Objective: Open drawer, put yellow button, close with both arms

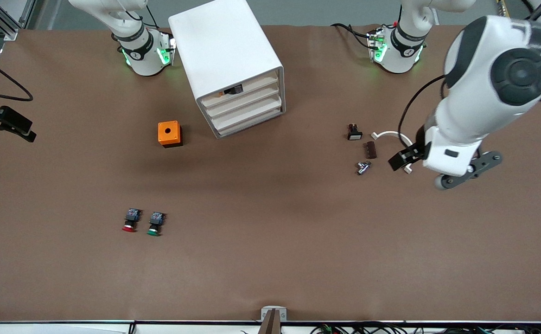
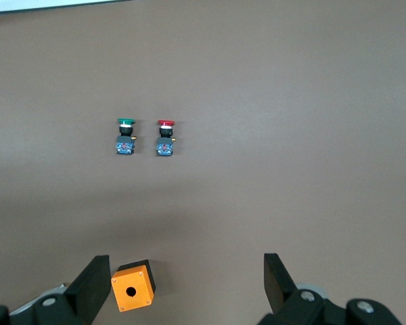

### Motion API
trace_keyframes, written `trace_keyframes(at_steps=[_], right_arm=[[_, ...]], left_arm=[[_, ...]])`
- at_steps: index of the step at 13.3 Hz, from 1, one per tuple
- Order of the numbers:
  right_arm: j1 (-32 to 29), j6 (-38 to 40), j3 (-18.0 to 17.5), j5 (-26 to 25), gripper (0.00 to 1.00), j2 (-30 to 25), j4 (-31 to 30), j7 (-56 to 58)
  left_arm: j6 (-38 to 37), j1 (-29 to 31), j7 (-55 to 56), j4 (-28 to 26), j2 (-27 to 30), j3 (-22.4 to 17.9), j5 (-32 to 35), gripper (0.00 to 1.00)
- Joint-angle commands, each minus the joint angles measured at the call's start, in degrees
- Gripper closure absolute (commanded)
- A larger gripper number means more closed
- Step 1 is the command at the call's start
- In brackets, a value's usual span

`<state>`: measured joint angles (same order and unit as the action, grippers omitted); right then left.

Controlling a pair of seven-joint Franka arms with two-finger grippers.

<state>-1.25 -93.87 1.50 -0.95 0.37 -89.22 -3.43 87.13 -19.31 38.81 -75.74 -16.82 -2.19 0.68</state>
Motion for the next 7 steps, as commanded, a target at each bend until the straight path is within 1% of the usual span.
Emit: trace_keyframes(at_steps=[1, 2, 4, 6, 7], right_arm=[[-1.04, 0.88, -0.62, 1.04, 0.0, -0.46, 0.01, 0.18], [-1.04, 0.97, -0.62, 1.13, 0.0, -0.46, 0.01, 0.18], [-1.3, 1.06, -0.62, 1.13, 0.0, -0.46, 0.01, 0.18], [-1.39, 0.97, -0.71, 1.3, 0.0, -0.46, 0.01, 0.18], [-1.3, 0.88, -0.71, 1.22, 0.0, -0.55, 0.01, 0.27]], left_arm=[[-1.95, 3.83, -9.76, -1.78, 3.11, 0.87, 0.38, 0.0], [-2.4, 5.67, -14.07, -3.09, 5.03, 1.05, 0.29, 0.0], [-2.14, 9.97, -21.29, -6.69, 9.16, 2.62, 0.11, 0.0], [-2.14, 13.84, -28.48, -8.63, 11.28, 4.21, 0.11, 0.0], [-1.53, 14.64, -32.53, -10.2, 12.33, 4.21, 0.11, 0.0]])
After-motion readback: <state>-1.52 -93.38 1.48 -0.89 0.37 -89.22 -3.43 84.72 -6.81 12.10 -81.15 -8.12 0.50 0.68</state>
